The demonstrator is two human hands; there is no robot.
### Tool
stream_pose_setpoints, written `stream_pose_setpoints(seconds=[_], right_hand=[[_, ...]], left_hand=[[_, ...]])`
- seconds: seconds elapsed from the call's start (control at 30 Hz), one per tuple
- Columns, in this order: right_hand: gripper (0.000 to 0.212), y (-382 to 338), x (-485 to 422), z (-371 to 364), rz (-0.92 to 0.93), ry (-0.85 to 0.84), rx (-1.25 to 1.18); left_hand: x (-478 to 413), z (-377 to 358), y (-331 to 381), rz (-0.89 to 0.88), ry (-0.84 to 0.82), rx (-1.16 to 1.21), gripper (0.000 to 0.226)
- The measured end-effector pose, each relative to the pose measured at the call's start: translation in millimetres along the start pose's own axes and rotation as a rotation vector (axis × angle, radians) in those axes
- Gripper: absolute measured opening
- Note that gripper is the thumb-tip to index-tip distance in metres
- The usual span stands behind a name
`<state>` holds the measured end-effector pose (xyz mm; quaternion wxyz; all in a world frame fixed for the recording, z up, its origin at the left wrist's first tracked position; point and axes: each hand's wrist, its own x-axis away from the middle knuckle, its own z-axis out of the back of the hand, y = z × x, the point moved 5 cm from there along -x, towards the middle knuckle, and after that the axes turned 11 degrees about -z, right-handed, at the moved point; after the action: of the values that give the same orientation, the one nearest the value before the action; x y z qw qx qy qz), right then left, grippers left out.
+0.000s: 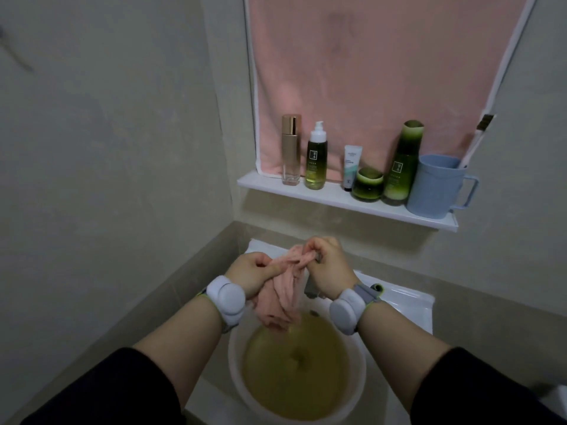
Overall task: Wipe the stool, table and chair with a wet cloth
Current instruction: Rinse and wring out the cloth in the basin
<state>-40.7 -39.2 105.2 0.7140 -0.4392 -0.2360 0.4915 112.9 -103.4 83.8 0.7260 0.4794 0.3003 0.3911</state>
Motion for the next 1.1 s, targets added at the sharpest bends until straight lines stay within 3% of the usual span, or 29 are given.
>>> stream_pose_setpoints(seconds=[0.07,0.17,0.23,0.3,0.4,0.47,0.63,0.73,0.83,0.93,1.1], right_hand=[[0.022,-1.8,-0.8,-1.3,-0.026,0.049,-0.023],[0.022,-15.0,5.2,-19.6,-0.096,-0.176,-0.288],[0.040,-24.0,8.2,-37.4,-0.162,-0.333,-0.459],[0.052,-28.4,8.0,-43.3,-0.170,-0.334,-0.433],[0.014,-34.7,4.3,-41.0,-0.179,-0.300,-0.462],[0.012,-32.8,-0.4,-35.8,-0.205,-0.246,-0.419],[0.016,-52.5,-3.0,-32.4,-0.177,-0.190,-0.405],[0.021,-71.4,-4.4,-33.4,-0.106,-0.161,-0.320],[0.015,-92.7,-0.6,-47.5,-0.108,-0.262,-0.248],[0.004,-118.7,6.2,-68.9,-0.092,-0.457,-0.186],[0.035,-128.3,10.7,-86.2,-0.148,-0.612,0.015]], left_hand=[[2.5,8.9,1.8,0.025,0.051,0.063,0.031],[4.6,21.2,8.7,0.052,0.175,0.149,0.037],[7.3,24.8,16.1,0.063,0.195,0.223,0.039],[10.8,21.9,22.7,0.070,0.167,0.380,0.038],[20.7,32.7,26.6,0.042,0.161,0.476,0.021],[26.1,42.3,25.3,0.024,0.152,0.422,0.008],[34.0,67.5,25.7,0.021,0.116,0.281,0.012],[33.8,92.5,30.8,-0.060,0.149,0.001,0.007],[37.1,110.3,38.8,-0.182,0.161,-0.304,0.019],[43.1,124.1,45.2,-0.261,0.174,-0.432,0.024],[42.8,169.5,34.1,-0.144,0.395,-0.304,0.027]])
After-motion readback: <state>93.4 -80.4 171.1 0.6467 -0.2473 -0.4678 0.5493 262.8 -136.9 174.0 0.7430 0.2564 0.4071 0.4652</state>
